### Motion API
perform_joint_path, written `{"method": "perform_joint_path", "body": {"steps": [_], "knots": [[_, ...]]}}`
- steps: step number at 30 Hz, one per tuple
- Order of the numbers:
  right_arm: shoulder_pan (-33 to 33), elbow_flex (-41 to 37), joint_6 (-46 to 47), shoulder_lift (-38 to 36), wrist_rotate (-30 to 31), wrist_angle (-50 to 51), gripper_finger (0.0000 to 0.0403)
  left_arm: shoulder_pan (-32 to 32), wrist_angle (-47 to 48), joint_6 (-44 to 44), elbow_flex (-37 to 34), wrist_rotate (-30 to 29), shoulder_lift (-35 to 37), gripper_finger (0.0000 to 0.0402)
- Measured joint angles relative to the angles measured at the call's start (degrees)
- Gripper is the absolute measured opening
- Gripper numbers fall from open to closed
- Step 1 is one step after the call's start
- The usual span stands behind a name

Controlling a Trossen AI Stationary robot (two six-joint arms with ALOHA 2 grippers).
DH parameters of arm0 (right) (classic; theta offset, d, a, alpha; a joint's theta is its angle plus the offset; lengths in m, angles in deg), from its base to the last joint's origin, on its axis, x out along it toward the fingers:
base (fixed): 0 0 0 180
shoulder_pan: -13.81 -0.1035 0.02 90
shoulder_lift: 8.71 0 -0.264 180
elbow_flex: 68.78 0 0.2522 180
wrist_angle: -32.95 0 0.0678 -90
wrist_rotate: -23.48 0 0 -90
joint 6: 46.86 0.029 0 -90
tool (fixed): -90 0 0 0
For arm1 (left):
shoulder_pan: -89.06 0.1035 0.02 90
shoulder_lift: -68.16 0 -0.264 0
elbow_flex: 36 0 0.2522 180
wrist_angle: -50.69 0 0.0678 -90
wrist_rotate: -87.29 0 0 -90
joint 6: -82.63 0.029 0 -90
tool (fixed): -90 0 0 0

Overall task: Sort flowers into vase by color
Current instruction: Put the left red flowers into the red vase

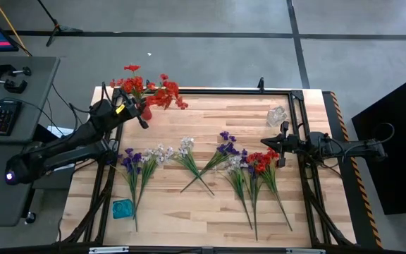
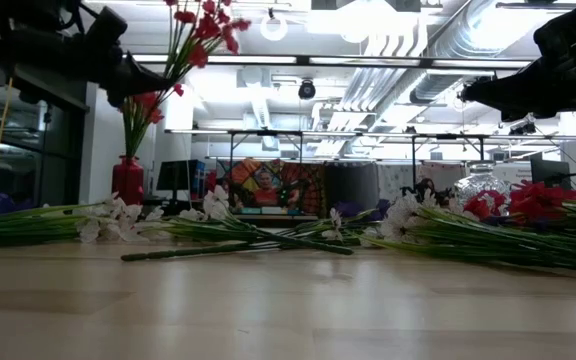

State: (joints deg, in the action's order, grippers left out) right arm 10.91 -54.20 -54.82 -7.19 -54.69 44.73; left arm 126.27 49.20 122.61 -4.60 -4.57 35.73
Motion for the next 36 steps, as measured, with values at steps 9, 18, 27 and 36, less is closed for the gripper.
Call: {"method": "perform_joint_path", "body": {"steps": [9, 18, 27, 36], "knots": [[0.02, -0.01, 0.0, 0.0, 0.0, 0.0, 0.0, 1.46, -2.01, -2.52, 0.01, 1.65, -4.28, 0.0], [0.0, -0.02, 0.0, 0.0, 0.0, 0.0, 0.0, 1.46, -6.6, -5.7, 0.01, -0.77, -4.37, 0.0], [0.01, -0.01, 0.0, 0.0, -0.01, 0.0, 0.0, 1.46, -8.77, -7.94, -1.28, -4.89, -4.36, 0.0], [0.0, -0.02, 0.0, 0.0, -0.02, 0.0, 0.0, 1.33, -29.48, -14.37, -12.45, -14.04, -3.29, 0.0]]}}
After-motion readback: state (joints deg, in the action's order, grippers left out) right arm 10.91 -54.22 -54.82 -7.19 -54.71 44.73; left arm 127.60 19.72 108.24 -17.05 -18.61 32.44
